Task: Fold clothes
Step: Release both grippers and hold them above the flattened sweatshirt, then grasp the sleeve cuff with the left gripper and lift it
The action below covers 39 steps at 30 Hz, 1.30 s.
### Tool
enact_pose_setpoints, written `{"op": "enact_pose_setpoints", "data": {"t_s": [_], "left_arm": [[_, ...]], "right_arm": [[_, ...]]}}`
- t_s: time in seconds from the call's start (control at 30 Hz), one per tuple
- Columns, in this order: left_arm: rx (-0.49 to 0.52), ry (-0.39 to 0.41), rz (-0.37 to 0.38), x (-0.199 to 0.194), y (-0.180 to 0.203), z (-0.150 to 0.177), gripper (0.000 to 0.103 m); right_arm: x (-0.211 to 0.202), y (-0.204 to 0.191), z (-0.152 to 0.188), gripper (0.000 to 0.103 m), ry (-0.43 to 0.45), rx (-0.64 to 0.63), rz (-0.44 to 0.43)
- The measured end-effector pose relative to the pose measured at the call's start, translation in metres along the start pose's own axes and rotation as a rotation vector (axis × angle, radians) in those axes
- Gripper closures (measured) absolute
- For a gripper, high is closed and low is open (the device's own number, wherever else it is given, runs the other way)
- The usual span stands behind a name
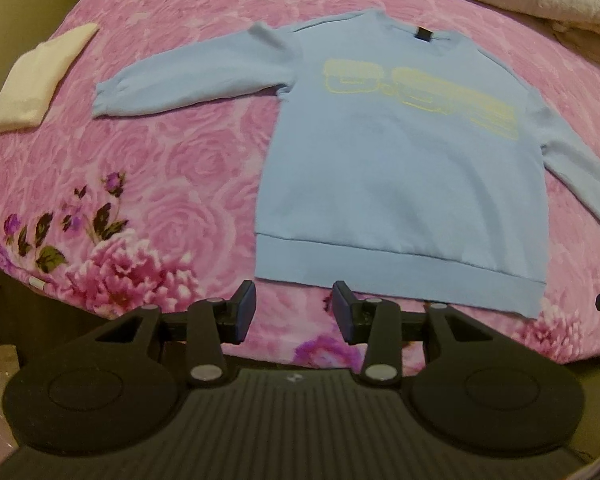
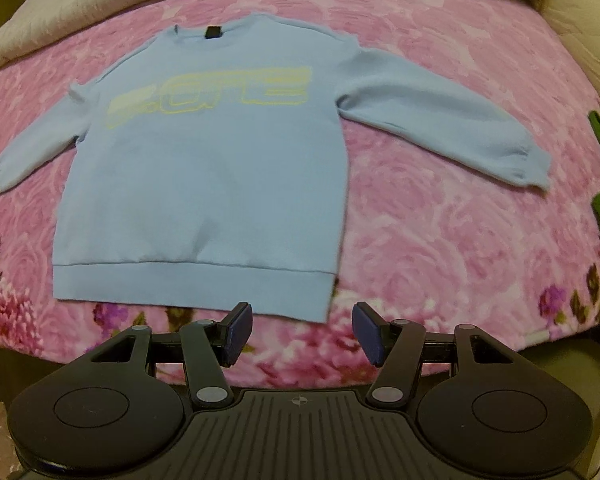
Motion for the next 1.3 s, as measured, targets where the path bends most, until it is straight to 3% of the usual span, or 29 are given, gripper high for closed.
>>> {"op": "enact_pose_setpoints", "data": {"t_s": [0.17, 0.33, 0.53, 0.67, 0.77, 1.03, 1.2, 1.3], "left_arm": [[-0.084, -0.025, 0.044, 0.019, -0.031, -0.018, 0.065], [-0.199, 0.007, 0.102, 0.047, -0.073, -0.046, 0.063], [-0.478, 0.020, 0.173, 0.103, -0.144, -0.077, 0.058], [-0.673, -0.007, 0.198, 0.157, -0.192, -0.091, 0.058], [-0.746, -0.023, 0.192, 0.195, -0.221, -0.102, 0.058], [-1.016, 0.079, 0.189, 0.278, -0.301, -0.145, 0.058], [-1.177, 0.135, 0.211, 0.311, -0.328, -0.156, 0.057], [-1.251, 0.193, 0.247, 0.317, -0.333, -0.160, 0.047]], "right_arm": [[0.006, -0.005, -0.019, 0.044, 0.045, 0.061, -0.006], [0.016, 0.011, -0.046, 0.044, 0.138, 0.246, -0.043], [0.036, 0.024, -0.070, 0.044, 0.199, 0.435, -0.050], [0.065, 0.012, -0.075, 0.044, 0.166, 0.461, 0.003], [0.087, 0.003, -0.080, 0.044, 0.127, 0.467, 0.039], [0.134, -0.016, -0.097, 0.044, 0.069, 0.439, 0.133], [0.159, -0.029, -0.103, 0.044, 0.038, 0.407, 0.165], [0.172, -0.036, -0.105, 0.044, 0.019, 0.392, 0.170]]}}
Point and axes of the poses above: each gripper's, at about its wrist camera, not at the fingertips, and x roughly the way its jaws point, y to its right, z to its underside, the point moved 5 cm from there along x, roughly the way its jaws point, and after that the axes turned 7 degrees about -z, right-handed, at the moved point
